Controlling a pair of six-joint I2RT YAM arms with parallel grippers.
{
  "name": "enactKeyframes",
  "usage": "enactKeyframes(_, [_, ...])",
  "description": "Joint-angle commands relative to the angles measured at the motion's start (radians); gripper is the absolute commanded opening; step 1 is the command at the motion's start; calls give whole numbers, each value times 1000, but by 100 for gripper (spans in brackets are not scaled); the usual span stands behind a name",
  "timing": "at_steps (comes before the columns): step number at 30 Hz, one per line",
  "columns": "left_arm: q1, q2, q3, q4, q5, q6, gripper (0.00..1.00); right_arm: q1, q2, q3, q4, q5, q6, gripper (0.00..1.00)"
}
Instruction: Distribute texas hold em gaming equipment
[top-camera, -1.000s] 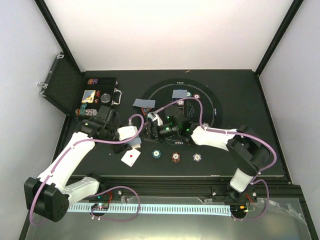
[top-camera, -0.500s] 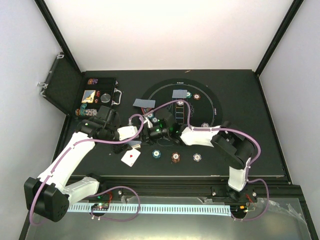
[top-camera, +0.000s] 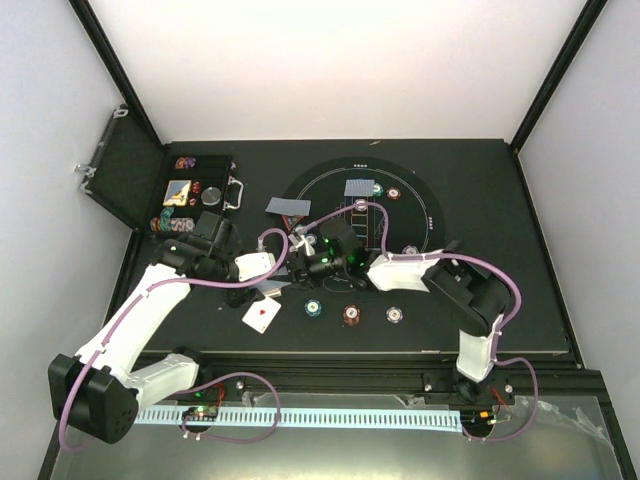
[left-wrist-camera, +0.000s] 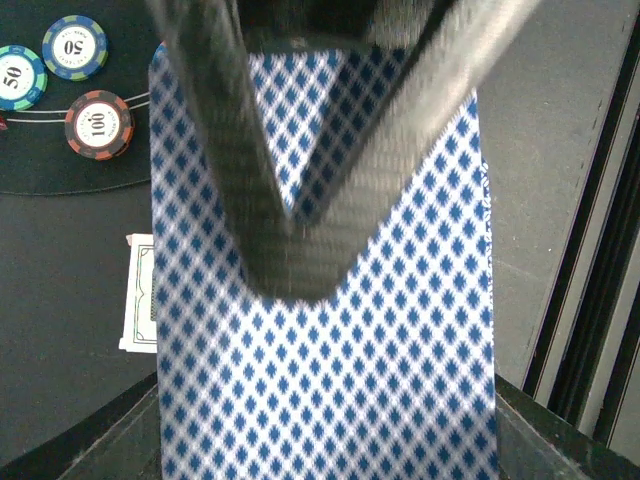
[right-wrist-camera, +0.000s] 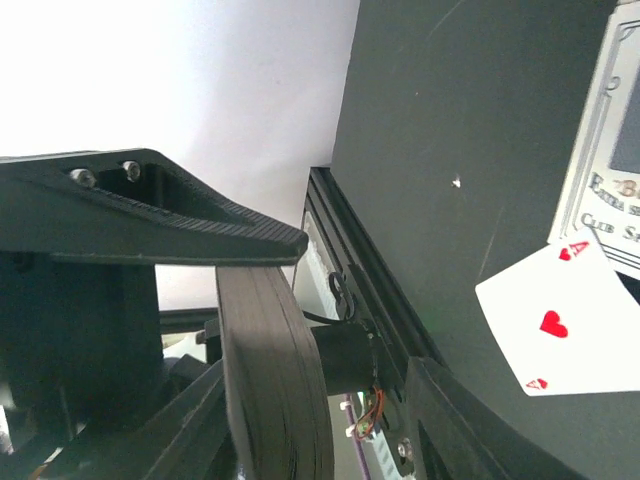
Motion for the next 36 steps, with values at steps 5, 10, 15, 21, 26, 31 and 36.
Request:
enactKeyframes(5, [7,-2,49,9,23,-4,2,-78,-82,-107,-62,19,-44,31])
enactKeyframes(10, [7,-1,48,11,24,-4,1,-85,-112,-107,-79,19,-51,21])
enactKeyframes(15, [7,-2,42,13,20,-2,2,-102,-156,-124,-78,20,-38,4])
enactKeyframes(21, [7,-2,39,14,16,0,2,-176,-234,-163,-126,17,-70,1])
enactKeyframes(26, [7,-6,36,12,13,3,1,-347,-267,-183,-290,23,-207,1])
enactKeyframes(31, [7,-8,37,10,11,1,2,-497,-219,-130,-519,109,-426,1])
enactKeyframes(36, [7,-9,33,6,2,5,2,-562,-157,-81,-657,227,-550,1])
